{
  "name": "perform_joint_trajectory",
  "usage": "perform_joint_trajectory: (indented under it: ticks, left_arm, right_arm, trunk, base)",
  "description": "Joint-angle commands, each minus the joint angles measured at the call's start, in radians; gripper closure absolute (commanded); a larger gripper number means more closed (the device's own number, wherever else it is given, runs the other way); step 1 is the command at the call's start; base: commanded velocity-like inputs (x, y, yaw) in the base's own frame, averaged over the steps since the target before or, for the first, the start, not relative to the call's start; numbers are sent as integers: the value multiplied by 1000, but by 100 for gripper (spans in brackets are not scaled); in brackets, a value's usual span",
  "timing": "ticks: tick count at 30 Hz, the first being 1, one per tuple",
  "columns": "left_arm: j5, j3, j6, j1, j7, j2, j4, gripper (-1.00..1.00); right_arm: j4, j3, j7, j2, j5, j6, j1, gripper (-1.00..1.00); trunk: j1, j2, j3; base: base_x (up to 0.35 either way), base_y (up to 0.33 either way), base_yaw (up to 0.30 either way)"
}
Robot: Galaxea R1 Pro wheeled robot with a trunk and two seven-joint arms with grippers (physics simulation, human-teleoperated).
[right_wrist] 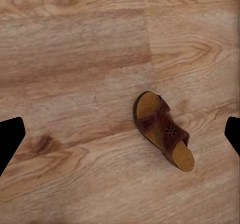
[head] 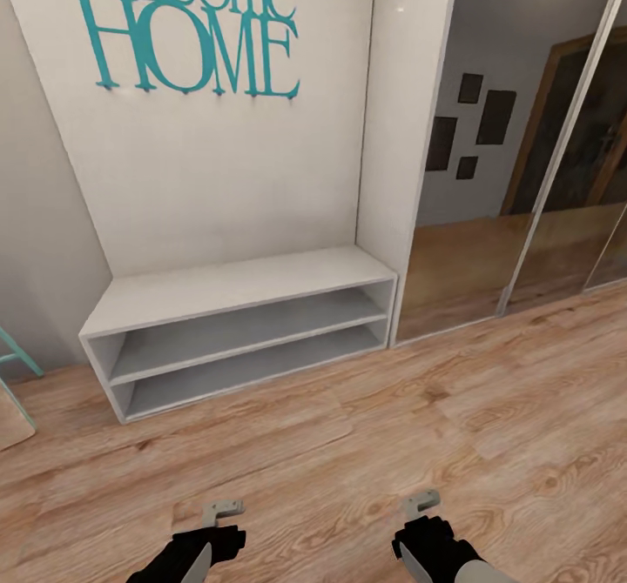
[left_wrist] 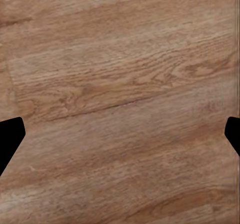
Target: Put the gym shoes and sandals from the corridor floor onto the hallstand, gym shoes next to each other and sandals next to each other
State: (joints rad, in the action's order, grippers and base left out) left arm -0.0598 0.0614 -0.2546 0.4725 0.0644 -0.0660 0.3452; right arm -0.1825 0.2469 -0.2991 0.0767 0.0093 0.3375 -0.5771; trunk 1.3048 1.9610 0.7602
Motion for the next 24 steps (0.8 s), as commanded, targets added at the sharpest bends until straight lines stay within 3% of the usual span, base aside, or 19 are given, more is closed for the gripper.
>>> perform_joint_trajectory:
  ticks: [1,24]
  left_arm:
    - [0,0,0,0,0,0,0,-100]
    - [0,0,0,0,0,0,0,-100]
  right_arm:
    - [0,0,0,0,0,0,0,-100]
    - [0,0,0,0,0,0,0,-100]
  trunk:
    - [0,0,0]
    - [0,0,0]
  base:
    - [109,-348,94]
    - [21,-350,251]
